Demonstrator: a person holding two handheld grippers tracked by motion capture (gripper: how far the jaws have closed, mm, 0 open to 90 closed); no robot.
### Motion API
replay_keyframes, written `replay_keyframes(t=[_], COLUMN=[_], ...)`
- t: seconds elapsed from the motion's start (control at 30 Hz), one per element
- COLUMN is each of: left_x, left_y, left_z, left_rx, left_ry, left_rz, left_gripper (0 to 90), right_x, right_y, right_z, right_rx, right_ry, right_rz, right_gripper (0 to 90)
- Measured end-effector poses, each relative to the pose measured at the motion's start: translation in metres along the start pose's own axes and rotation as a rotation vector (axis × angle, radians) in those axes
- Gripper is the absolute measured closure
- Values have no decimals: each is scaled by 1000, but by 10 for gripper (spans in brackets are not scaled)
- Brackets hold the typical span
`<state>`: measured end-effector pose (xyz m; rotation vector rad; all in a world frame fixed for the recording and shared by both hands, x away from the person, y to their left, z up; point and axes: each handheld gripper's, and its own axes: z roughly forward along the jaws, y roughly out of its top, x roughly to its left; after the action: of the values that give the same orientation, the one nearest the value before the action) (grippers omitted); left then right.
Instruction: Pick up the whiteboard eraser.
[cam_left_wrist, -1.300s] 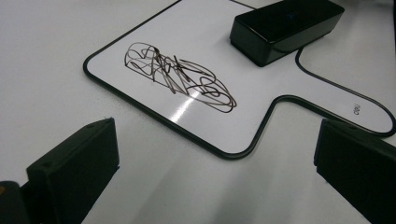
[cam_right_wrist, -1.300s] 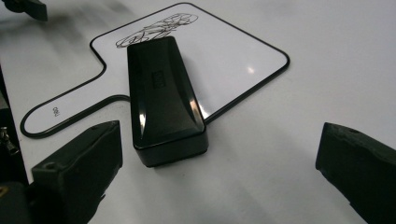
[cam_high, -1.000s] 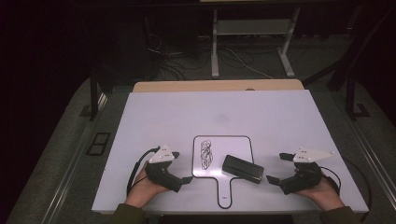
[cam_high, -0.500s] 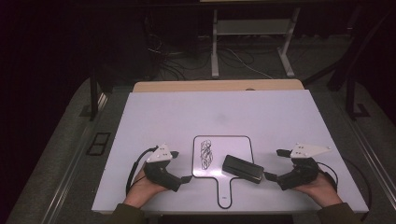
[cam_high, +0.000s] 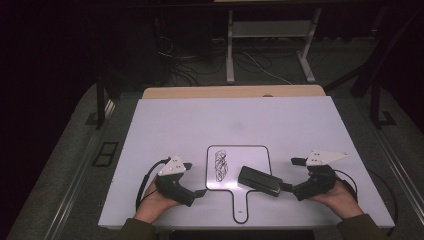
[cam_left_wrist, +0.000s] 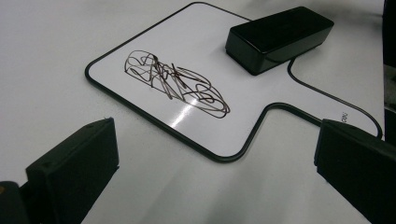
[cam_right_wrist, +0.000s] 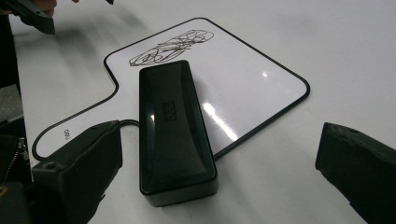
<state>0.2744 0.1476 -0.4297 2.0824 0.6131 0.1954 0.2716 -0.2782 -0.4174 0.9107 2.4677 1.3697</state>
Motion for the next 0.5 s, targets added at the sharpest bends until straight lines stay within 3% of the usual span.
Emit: replay_keyframes(t=[0.07, 0.5], left_x=[-1, -3], left_y=[-1, 0], left_z=[1, 1], left_rx=[-8, -16], left_ry=[-2, -21], left_rz=[-13, -4], left_gripper=[0, 0], right_x=[0, 5], right_y=[2, 25], right_z=[2, 16], right_rx=[4, 69], right_ry=[1, 20], right_rz=[-3, -45], right_gripper=[0, 0])
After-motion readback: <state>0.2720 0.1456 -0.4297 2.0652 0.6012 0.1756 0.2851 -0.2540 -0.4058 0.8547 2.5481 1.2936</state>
